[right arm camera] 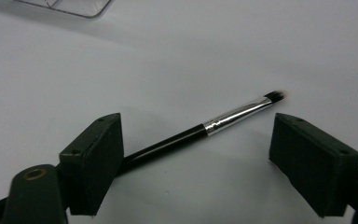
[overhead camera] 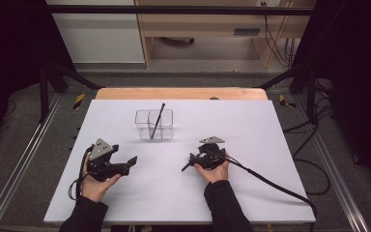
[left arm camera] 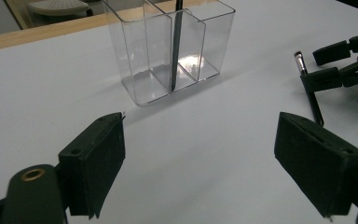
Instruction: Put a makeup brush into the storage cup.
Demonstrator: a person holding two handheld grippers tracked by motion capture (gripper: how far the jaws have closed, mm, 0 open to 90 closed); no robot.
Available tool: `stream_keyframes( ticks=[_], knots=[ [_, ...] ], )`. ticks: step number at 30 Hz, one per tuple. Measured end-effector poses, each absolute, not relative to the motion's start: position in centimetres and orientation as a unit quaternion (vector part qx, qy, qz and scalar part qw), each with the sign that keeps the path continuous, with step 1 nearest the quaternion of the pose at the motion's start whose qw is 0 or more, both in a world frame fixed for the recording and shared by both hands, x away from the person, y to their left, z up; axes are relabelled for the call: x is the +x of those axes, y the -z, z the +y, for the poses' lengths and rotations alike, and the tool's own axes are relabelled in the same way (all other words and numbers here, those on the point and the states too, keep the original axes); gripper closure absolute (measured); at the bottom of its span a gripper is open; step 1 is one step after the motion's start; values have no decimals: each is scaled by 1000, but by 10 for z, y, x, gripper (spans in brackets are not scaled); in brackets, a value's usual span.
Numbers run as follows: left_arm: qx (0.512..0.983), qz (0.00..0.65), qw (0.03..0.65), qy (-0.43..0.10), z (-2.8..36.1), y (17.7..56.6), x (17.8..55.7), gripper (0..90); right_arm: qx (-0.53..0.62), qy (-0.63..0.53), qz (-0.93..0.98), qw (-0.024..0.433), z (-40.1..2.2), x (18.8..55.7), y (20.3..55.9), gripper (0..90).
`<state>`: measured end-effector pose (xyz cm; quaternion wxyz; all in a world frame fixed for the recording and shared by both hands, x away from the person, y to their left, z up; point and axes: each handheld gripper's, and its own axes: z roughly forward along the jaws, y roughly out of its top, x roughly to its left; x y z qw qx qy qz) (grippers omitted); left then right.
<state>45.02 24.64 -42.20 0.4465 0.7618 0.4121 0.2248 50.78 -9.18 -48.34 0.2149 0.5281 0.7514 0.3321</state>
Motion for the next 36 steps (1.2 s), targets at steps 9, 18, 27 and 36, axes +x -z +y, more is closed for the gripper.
stream_keyframes(
  ticks=[9,18,27,36],
  knots=[
    [762,411,447,-225,246,421,449,158,521,-322,759,219,-92,505,483,344],
    [763,409,447,-225,246,421,449,162,518,-316,765,215,-93,501,480,446],
    [765,408,446,-223,245,421,449,164,515,-317,768,211,-97,499,479,560],
    [766,407,445,-223,245,421,449,166,507,-318,773,211,-99,498,479,610]
  ],
)
